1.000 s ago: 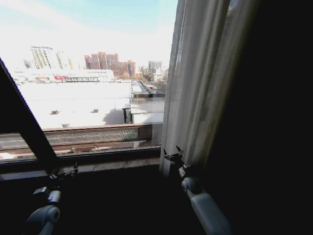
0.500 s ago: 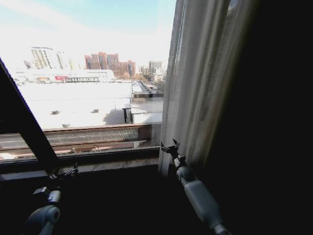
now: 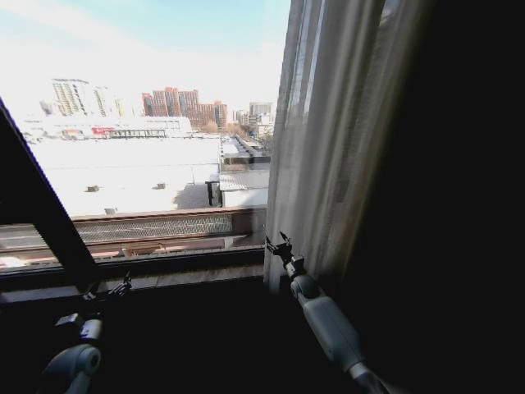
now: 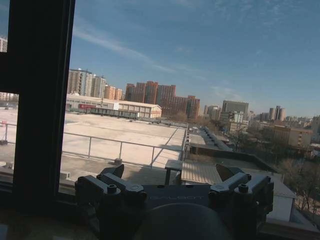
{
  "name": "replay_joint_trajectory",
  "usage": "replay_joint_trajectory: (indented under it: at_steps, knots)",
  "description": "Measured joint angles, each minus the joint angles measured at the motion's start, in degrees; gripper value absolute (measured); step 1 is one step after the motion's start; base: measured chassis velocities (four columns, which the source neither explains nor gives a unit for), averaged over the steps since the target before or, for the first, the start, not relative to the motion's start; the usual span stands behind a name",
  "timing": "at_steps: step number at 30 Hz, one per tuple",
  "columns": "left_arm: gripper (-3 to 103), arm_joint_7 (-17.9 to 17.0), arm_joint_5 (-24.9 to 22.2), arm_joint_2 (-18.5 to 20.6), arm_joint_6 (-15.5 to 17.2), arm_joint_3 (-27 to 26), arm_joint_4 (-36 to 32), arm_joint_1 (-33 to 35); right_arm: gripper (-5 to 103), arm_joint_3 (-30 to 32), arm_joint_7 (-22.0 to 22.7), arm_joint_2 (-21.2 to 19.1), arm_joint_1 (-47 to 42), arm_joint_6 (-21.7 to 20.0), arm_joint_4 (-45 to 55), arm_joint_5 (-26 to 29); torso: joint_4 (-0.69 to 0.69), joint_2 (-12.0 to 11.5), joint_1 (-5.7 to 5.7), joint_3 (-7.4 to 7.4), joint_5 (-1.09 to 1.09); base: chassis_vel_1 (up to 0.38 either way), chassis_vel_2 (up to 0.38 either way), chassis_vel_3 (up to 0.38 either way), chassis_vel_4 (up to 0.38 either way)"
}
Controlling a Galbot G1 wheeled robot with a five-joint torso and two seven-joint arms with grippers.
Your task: Open the curtains by pulling them apart, changing their state from closed to fully open.
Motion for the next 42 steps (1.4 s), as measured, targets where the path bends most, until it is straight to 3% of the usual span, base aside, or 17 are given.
replay_joint_trajectory:
  at_steps: [2,5,6,12,14,16,17,20,21,24,26,30,38,39,42]
  knots:
    - [100,0.00,0.00,0.00,0.00,0.00,0.00,0.00,50,-0.01,-0.16,-0.20,-0.13,0.17,0.05,0.04,0.00,0.00,0.00,0.00,0.00,0.000,0.000,0.000,0.000]
    - [100,0.00,0.00,0.00,0.00,0.00,0.00,0.00,44,0.02,-0.28,-0.34,-0.23,0.30,0.05,0.04,0.00,0.00,0.00,-0.01,0.00,0.000,0.000,0.000,0.000]
    - [100,0.00,0.00,0.00,0.00,0.00,0.00,0.00,34,0.05,-0.32,-0.41,-0.30,0.35,0.05,0.04,0.00,0.00,0.00,0.00,0.00,0.000,0.000,0.000,0.000]
    - [100,0.00,0.00,0.00,0.00,0.00,0.00,0.00,17,0.12,-0.36,-0.44,-0.58,0.44,0.20,-0.02,0.00,0.00,0.00,0.00,0.00,0.000,0.000,0.000,0.000]
    - [100,0.00,0.00,0.00,0.00,0.00,0.00,0.00,3,0.02,-0.27,-0.51,-0.81,0.43,0.50,-0.08,0.00,0.00,0.00,-0.01,0.00,0.000,0.000,0.000,0.000]
    - [100,0.00,0.00,0.00,0.00,0.00,0.00,0.00,3,-0.10,-0.28,-0.65,-1.00,0.38,0.81,-0.01,0.00,0.00,0.00,0.00,0.01,0.000,0.000,0.000,0.000]
    - [100,0.00,0.00,0.00,0.00,0.00,0.00,0.00,4,-0.19,-0.37,-0.80,-1.23,0.27,1.16,0.00,0.00,0.00,0.00,0.00,0.00,0.000,0.000,0.000,0.000]
    - [100,0.00,0.00,0.00,0.00,0.00,0.00,0.00,20,-0.34,-0.61,-1.35,-2.01,0.05,2.11,0.01,0.00,0.00,0.00,0.00,0.01,0.000,0.000,0.000,0.000]
    - [100,0.00,0.00,0.00,0.00,0.00,0.00,0.00,20,-0.34,-0.61,-1.35,-2.01,0.05,2.11,0.01,0.00,0.00,0.00,0.00,0.01,0.000,0.000,0.000,0.000]
    - [100,0.00,0.00,0.00,0.00,0.00,0.00,0.00,36,-0.28,0.22,-2.25,-3.16,-0.29,3.31,-0.39,0.00,0.00,0.00,0.00,0.01,0.000,0.000,0.000,0.000]
    - [100,0.00,0.00,0.00,0.00,0.00,0.00,0.00,36,-0.18,0.73,-2.49,-3.62,-0.50,3.84,-0.45,0.00,0.00,0.00,0.00,0.01,0.000,0.000,0.000,0.000]
    - [100,0.00,0.00,0.00,0.00,0.00,0.00,0.00,52,-0.07,0.74,-2.96,-5.03,-0.57,5.56,1.41,0.00,0.00,0.00,0.00,0.01,0.000,0.000,0.000,0.000]
    - [100,0.00,0.00,0.00,0.00,0.00,0.00,0.00,85,1.04,-7.43,-3.29,-6.45,0.58,6.03,4.10,0.00,0.00,0.00,0.00,0.01,0.000,0.000,0.000,0.000]
    - [100,0.00,0.00,0.00,0.00,0.00,0.00,0.00,85,1.15,-7.97,-3.23,-6.61,0.58,6.02,4.09,0.00,0.00,0.00,0.00,0.01,0.000,0.000,0.000,0.000]
    - [100,0.00,0.00,0.00,0.00,0.00,0.00,0.00,98,1.09,-7.23,-3.07,-6.85,0.57,6.07,3.87,0.00,0.01,-0.01,-0.01,0.01,0.000,0.000,0.000,0.000]
